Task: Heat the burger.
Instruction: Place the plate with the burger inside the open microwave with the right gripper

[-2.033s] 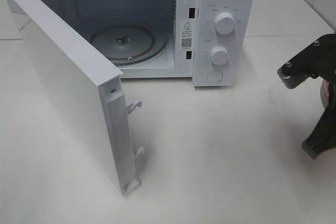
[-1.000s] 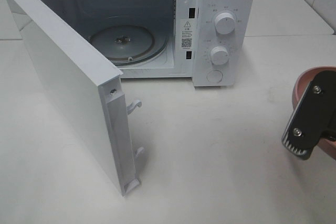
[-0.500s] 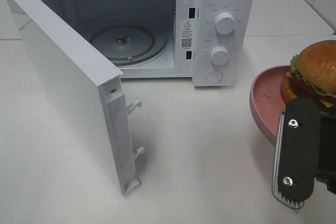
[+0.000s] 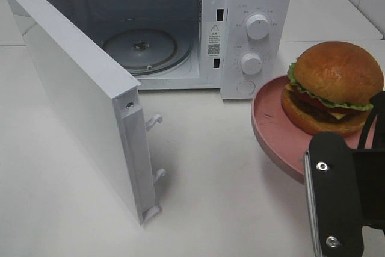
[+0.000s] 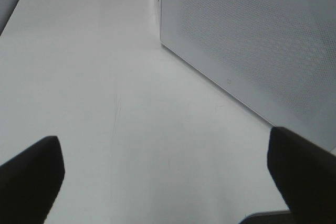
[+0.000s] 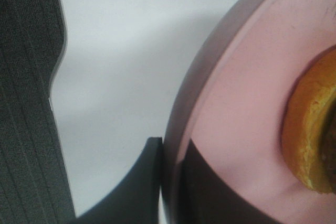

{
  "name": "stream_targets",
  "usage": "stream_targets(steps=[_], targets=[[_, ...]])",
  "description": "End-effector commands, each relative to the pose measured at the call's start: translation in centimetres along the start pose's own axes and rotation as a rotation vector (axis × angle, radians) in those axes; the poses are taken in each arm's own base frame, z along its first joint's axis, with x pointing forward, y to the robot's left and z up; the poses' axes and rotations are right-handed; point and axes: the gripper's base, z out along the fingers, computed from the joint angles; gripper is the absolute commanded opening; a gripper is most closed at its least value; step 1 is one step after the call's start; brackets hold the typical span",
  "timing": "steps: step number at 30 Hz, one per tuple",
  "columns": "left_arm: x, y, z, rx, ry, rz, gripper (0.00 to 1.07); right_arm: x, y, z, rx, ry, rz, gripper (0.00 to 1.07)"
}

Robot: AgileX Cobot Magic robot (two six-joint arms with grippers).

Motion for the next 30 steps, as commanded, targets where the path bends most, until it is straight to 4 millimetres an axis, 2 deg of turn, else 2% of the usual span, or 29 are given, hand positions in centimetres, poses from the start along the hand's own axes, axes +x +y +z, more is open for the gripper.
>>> stream_targets(steps=[1, 11, 16, 20, 30], targets=[[0.0, -0.1, -0.2, 0.011, -0.029, -0.001, 0.98, -0.3, -0.5, -0.2, 0.073, -0.044, -0.115, 0.0], [0.0, -0.1, -0.2, 0.011, -0.029, -0.001, 0.98, -0.8, -0.7, -0.2, 0.09, -0.093, -0.166, 0.0], [0.0, -0.1, -0.2, 0.011, -0.029, -0.001, 0.98, -1.3, -0.7, -0.3, 0.105, -0.151, -0.292, 0.0], [0.0, -0.1, -0.2, 0.011, -0.029, -0.001, 0.98, -1.5, -0.8, -0.2, 0.112, -0.177, -0.308, 0.0], [0.0, -0.1, -0.2, 0.011, -0.029, -0.001, 0.98, -0.9, -2.7, 0.5, 0.142, -0.197, -0.384, 0.0]])
